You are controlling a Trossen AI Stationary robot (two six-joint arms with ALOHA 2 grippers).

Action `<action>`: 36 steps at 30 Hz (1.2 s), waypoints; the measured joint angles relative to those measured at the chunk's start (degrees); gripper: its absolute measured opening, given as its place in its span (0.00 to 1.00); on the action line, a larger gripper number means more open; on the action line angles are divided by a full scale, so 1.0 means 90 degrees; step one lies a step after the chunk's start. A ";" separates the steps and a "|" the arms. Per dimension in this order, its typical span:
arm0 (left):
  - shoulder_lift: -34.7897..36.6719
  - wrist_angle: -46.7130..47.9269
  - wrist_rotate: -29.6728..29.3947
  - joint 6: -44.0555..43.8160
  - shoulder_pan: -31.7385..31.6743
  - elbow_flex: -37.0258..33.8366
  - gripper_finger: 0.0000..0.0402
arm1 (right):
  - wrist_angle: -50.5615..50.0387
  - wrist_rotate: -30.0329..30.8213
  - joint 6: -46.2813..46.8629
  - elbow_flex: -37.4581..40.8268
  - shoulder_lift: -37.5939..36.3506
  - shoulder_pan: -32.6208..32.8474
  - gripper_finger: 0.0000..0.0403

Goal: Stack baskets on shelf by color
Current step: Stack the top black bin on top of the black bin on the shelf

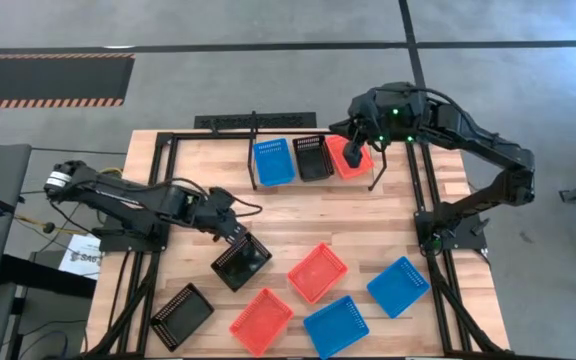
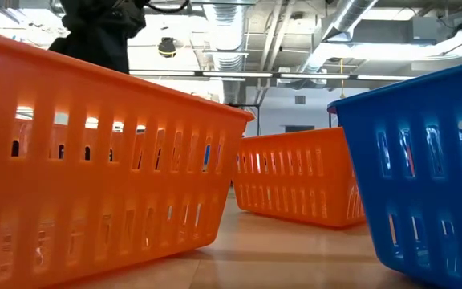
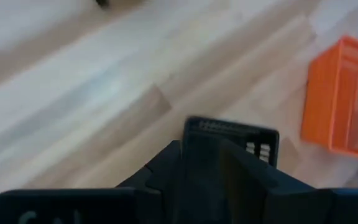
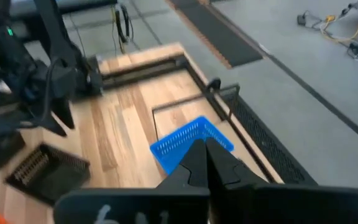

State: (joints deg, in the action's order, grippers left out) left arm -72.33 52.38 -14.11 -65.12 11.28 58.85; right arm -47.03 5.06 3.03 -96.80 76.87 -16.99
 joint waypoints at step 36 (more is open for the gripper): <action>-0.2636 -0.0284 0.1645 -0.0186 -0.0013 0.1023 0.24 | -0.0281 -0.0049 -0.0698 0.0004 0.0105 -0.0002 0.00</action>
State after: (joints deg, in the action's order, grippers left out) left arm -96.05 49.82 0.70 -66.80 11.16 68.06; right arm -49.56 4.62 -3.25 -96.77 77.82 -17.01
